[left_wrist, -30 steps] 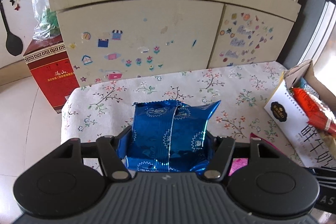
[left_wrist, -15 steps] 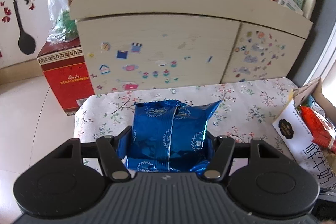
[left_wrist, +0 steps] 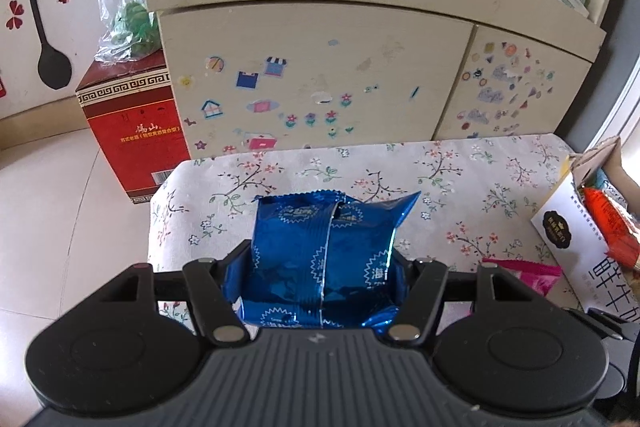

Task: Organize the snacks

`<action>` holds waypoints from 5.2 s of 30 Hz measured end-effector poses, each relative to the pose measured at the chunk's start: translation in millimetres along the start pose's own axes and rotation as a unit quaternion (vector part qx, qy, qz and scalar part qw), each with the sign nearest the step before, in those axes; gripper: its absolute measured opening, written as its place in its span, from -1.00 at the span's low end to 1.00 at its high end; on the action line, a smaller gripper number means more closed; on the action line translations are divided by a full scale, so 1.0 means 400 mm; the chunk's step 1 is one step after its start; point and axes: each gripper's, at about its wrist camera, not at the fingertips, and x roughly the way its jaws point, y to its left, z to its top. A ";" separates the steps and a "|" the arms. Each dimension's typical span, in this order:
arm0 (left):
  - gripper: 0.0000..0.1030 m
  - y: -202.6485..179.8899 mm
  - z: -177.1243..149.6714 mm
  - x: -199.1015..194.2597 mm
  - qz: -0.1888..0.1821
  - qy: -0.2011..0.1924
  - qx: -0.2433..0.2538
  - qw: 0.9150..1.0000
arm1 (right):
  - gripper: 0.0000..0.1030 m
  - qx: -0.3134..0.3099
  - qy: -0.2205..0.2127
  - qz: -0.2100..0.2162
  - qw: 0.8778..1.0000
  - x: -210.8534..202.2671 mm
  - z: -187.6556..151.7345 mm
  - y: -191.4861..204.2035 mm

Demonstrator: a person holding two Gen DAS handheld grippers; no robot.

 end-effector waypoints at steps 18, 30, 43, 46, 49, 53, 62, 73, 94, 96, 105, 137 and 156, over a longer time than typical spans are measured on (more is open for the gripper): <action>0.25 -0.039 0.036 -0.080 -0.011 -0.056 0.010 0.998 | -0.22 -0.040 -0.013 0.053 0.998 -0.159 0.043 -0.028; 0.25 -0.080 0.048 -0.158 -0.006 -0.108 0.017 0.994 | -0.22 -0.077 -0.069 0.060 0.993 -0.292 0.049 -0.056; 0.26 -0.190 0.058 -0.164 -0.024 -0.133 0.038 0.990 | -0.22 -0.079 -0.145 0.035 0.986 -0.374 0.070 -0.123; 0.26 -0.210 0.055 -0.164 -0.027 -0.134 0.039 0.990 | -0.22 -0.074 -0.159 0.025 0.984 -0.384 0.077 -0.141; 0.25 -0.230 0.057 -0.167 -0.028 -0.137 0.039 0.989 | -0.22 -0.064 -0.167 0.022 0.984 -0.397 0.084 -0.165; 0.25 -0.256 0.067 -0.176 -0.033 -0.146 0.038 0.988 | -0.22 -0.052 -0.191 0.005 0.980 -0.419 0.098 -0.202; 0.26 -0.337 0.077 -0.192 -0.054 -0.159 0.053 0.984 | -0.22 0.005 -0.206 -0.003 0.979 -0.447 0.121 -0.296; 0.26 -0.480 0.057 -0.192 -0.127 -0.159 0.096 0.974 | -0.22 0.068 -0.194 0.002 0.979 -0.459 0.119 -0.409; 0.40 -0.669 -0.063 -0.125 -0.238 -0.081 0.176 0.952 | -0.13 0.167 -0.157 0.002 0.973 -0.412 0.132 -0.544; 0.57 -0.671 -0.075 -0.127 -0.237 -0.079 0.184 0.951 | 0.09 0.181 -0.153 0.005 0.971 -0.402 0.133 -0.553; 0.85 -0.645 -0.076 -0.181 -0.215 -0.088 0.182 0.955 | 0.61 0.230 -0.146 0.018 0.962 -0.418 0.122 -0.574; 0.98 -0.539 -0.116 -0.209 -0.082 0.001 0.168 0.982 | 0.99 0.200 -0.048 -0.129 0.970 -0.444 -0.017 -0.528; 0.98 -0.528 -0.083 -0.158 -0.064 0.008 0.156 0.986 | 1.00 0.128 -0.005 -0.175 0.976 -0.381 -0.019 -0.474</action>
